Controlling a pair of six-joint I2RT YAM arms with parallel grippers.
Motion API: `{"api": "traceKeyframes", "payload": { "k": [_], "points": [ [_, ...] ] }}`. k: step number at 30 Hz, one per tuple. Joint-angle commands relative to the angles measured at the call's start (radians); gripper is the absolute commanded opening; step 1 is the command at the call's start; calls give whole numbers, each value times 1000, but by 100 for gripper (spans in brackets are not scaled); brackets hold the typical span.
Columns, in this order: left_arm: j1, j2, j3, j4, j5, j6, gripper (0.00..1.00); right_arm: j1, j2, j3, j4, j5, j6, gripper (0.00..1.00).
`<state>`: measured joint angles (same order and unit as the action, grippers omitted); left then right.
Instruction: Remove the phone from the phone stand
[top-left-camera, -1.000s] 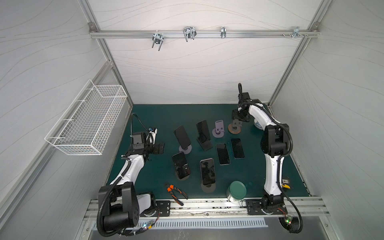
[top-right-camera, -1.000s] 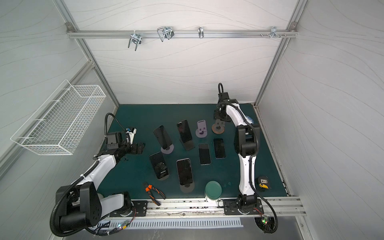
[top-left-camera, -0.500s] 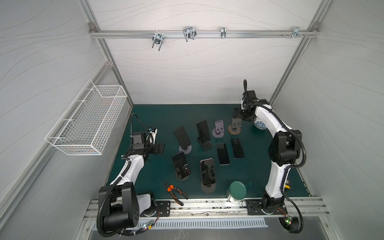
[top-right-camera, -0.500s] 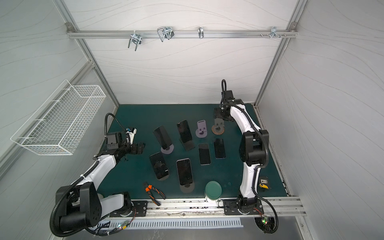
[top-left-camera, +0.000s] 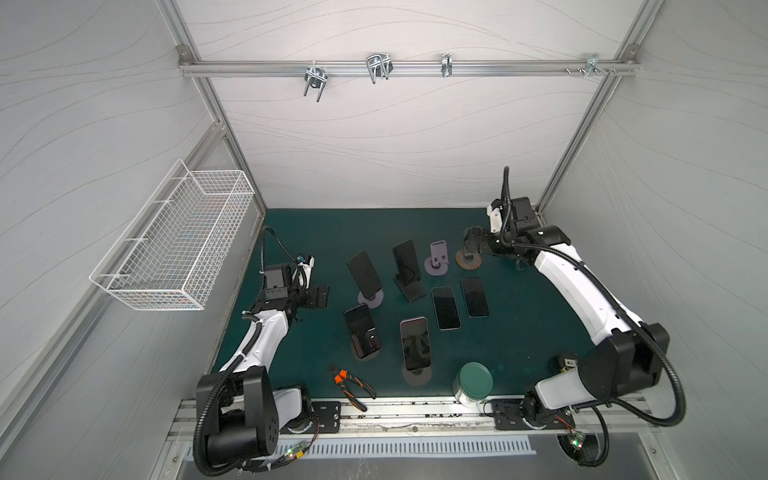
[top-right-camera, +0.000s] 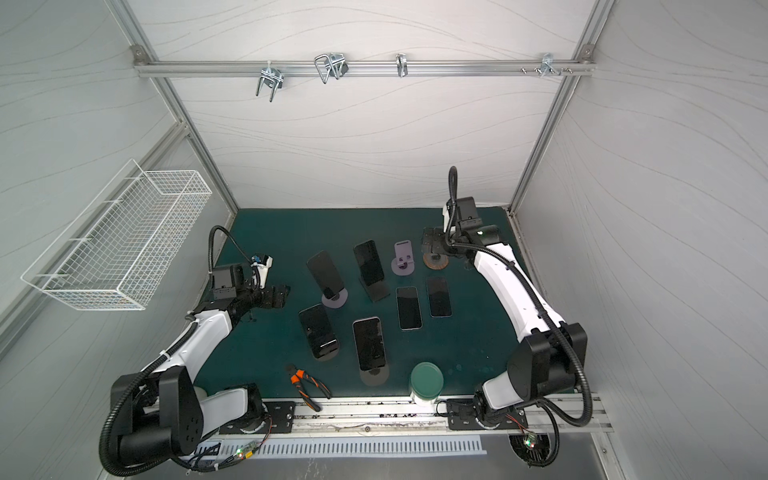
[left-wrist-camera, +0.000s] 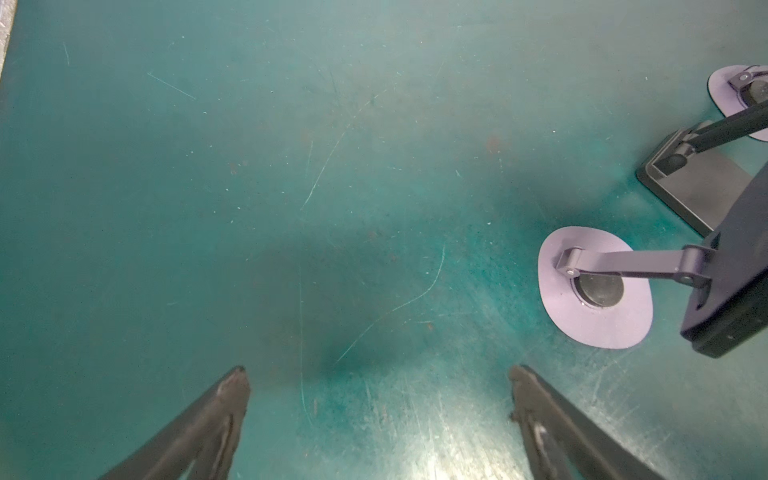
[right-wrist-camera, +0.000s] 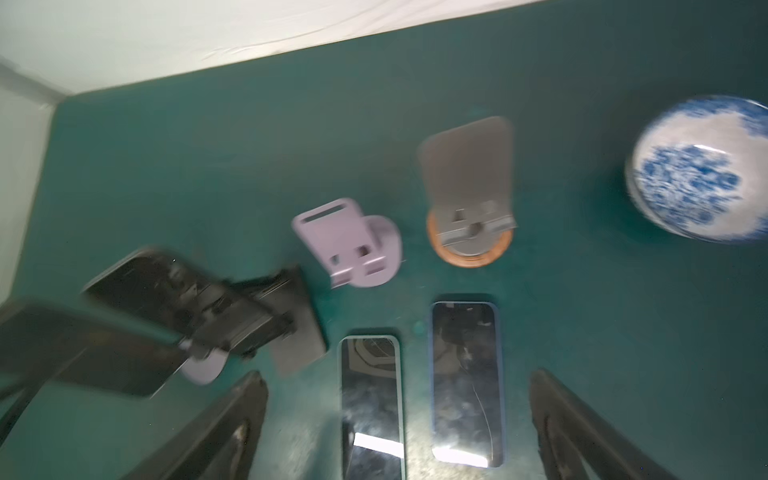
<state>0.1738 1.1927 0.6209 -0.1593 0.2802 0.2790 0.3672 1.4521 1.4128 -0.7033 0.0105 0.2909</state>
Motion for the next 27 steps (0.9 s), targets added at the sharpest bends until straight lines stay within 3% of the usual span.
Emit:
{"api": "traceKeyframes", "payload": {
  "k": [1,5,13,18,27],
  "points": [
    [-4,-6,20,21,-6,4,100,84,-54,-25,41,34,-9,99],
    [0,-27,4,34,-6,-2,100,198,-56,-55,137,34,2,99],
    [0,-27,2,32,13,10,100,396,99,36,239,83,-2,99],
    [-1,-19,11,27,11,9,100,428,189,101,276,72,-69,99],
    [0,-15,14,22,14,13,100,425,315,168,312,159,-167,99]
  ]
}}
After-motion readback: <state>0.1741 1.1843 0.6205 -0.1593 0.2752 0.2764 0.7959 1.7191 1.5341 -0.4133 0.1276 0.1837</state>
